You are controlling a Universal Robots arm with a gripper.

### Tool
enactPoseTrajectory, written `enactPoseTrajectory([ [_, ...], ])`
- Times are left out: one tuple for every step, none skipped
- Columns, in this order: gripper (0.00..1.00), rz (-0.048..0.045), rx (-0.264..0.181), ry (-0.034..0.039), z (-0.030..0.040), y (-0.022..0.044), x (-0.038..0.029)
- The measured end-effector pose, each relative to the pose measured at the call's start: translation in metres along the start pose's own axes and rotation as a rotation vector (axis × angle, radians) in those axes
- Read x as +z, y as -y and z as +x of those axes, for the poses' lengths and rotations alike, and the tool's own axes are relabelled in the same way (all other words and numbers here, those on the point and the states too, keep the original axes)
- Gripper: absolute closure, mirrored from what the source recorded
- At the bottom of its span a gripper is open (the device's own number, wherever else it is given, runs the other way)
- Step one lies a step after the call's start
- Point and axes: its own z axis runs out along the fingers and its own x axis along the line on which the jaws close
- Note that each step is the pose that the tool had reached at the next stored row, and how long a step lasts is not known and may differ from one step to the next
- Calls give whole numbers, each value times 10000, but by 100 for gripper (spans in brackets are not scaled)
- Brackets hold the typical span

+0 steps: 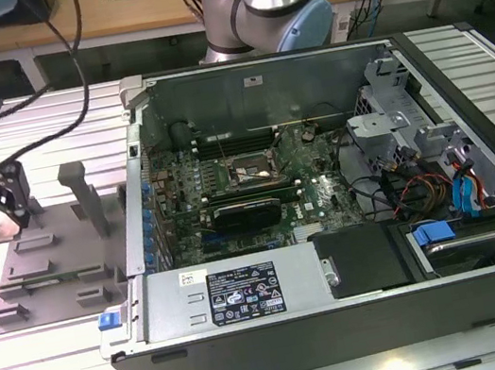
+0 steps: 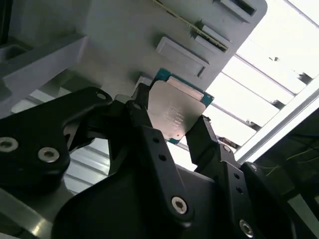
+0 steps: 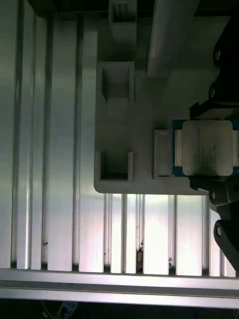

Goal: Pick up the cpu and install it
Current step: 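Pick up the cpu and move it towards the insertion slot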

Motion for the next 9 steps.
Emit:
enactPoseTrajectory([
  [46, 0, 0, 0, -5, -4, -84],
  [46, 0, 0, 0, -12, -10, -189],
  [46, 0, 0, 0, -17, -15, -282],
  [46, -1, 0, 2, -23, -20, -373],
  [46, 0, -1, 1, -27, -23, -438],
  [46, 0, 0, 4, -32, -30, -562],
  [46, 0, 0, 5, -36, -35, -665],
  [46, 0, -1, 6, -40, -39, -731],
  [46, 0, -1, 8, -43, -43, -820],
])
